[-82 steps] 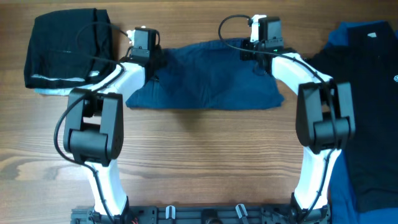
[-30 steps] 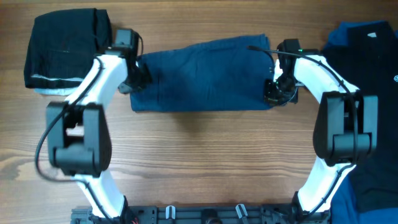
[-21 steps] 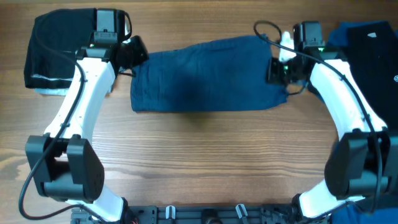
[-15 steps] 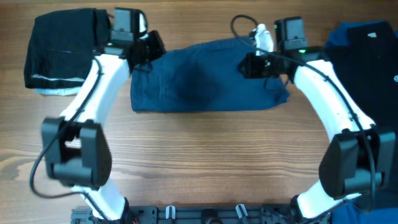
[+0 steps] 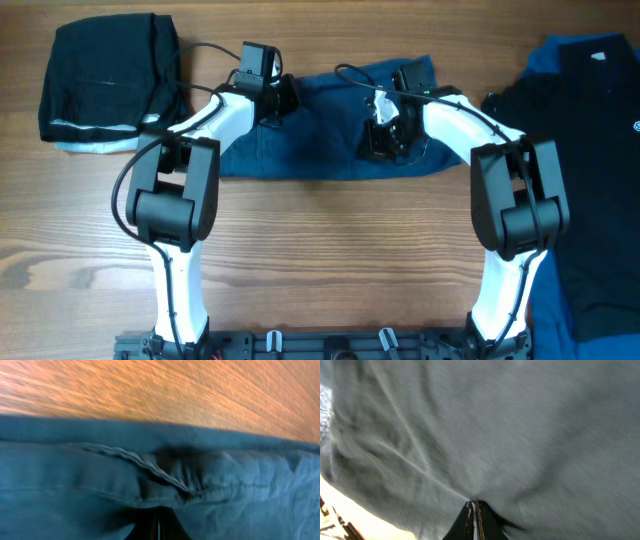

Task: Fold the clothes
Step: 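Pull the folded shorts' top edge upward with both grippers to smooth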

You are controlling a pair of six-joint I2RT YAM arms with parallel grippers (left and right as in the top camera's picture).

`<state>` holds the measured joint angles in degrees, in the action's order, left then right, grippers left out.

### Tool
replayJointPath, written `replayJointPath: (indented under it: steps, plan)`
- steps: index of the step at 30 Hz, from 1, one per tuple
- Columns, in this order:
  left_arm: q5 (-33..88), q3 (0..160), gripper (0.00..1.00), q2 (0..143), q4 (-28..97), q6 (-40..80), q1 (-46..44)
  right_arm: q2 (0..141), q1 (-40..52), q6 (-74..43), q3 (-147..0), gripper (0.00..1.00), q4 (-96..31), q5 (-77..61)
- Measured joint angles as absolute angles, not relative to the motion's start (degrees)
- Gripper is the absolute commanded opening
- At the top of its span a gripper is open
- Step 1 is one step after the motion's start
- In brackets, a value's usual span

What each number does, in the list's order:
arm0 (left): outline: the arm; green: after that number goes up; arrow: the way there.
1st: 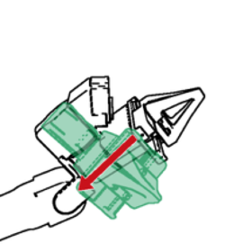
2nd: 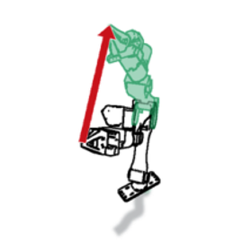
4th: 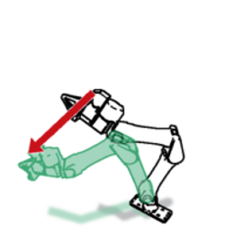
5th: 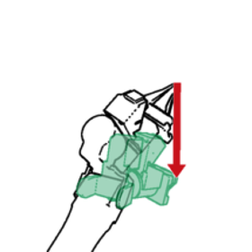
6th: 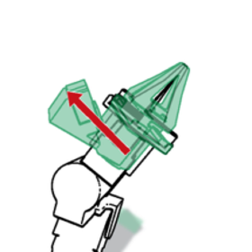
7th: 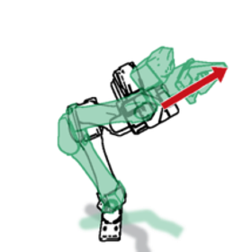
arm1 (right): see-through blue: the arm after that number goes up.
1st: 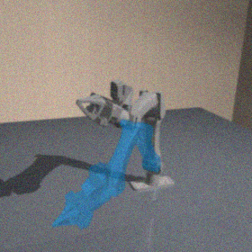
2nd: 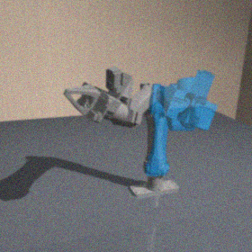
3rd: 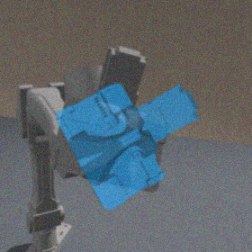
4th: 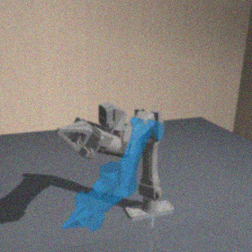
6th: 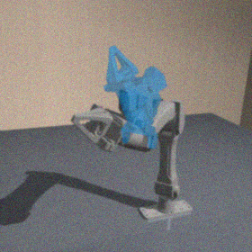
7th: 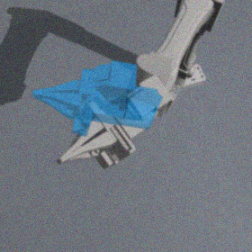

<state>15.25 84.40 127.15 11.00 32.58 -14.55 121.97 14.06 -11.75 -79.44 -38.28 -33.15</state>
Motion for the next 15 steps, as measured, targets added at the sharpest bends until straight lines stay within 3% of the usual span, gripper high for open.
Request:
replayJointPath:
  steps: [10,15]
  plan:
    - [13.0,84.5,0.04,126.9,7.5,29.6,-9.6,121.8,12.7,-9.9,-80.1,0.04,-43.2,-31.0]
    - [13.0,84.6,0.04,118.1,11.9,28.8,-9.5,117.8,12.4,-5.6,-80.2,0.04,-44.6,-27.9]
